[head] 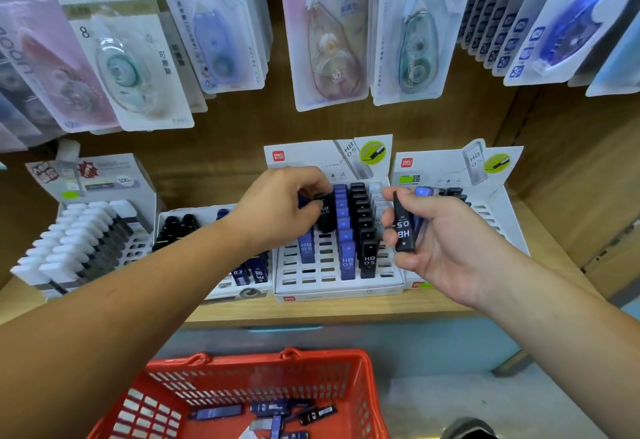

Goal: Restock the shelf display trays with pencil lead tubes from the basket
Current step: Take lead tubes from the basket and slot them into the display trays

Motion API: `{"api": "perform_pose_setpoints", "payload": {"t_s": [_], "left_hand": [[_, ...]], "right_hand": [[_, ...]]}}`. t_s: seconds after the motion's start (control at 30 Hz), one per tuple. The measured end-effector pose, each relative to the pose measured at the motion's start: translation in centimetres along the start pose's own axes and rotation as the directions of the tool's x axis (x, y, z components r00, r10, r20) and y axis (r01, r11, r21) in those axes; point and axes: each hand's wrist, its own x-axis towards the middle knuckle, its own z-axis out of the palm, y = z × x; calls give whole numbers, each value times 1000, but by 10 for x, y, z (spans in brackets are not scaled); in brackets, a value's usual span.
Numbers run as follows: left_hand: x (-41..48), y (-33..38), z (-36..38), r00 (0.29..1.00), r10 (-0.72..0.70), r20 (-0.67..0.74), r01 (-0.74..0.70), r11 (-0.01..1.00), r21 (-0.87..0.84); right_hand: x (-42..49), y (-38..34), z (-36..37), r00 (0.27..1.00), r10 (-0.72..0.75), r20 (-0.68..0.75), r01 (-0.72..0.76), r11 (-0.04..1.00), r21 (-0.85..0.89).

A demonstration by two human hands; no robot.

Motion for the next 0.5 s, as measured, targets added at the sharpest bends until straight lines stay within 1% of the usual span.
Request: {"api": "perform_pose_setpoints", "payload": {"t_s": [0.13,0.2,0.37,0.5], "left_hand": [[1,-4,-2,1000,22,17,-22,999,26],[1,-5,-1,1000,15,-18,-15,1000,15],[2,-5,5,996,-20,-82,20,1000,-3],[5,-4,12,996,-55,-68,51,997,-61]], "right_hand": [[-2,0,0,1000,-1,7,1,1000,-10],[-3,0,-1,1000,-3,14,3,1000,-16],[-7,-4,-6,999,28,43,-29,999,27],[-8,-6,-11,998,43,45,-45,998,39]]}}
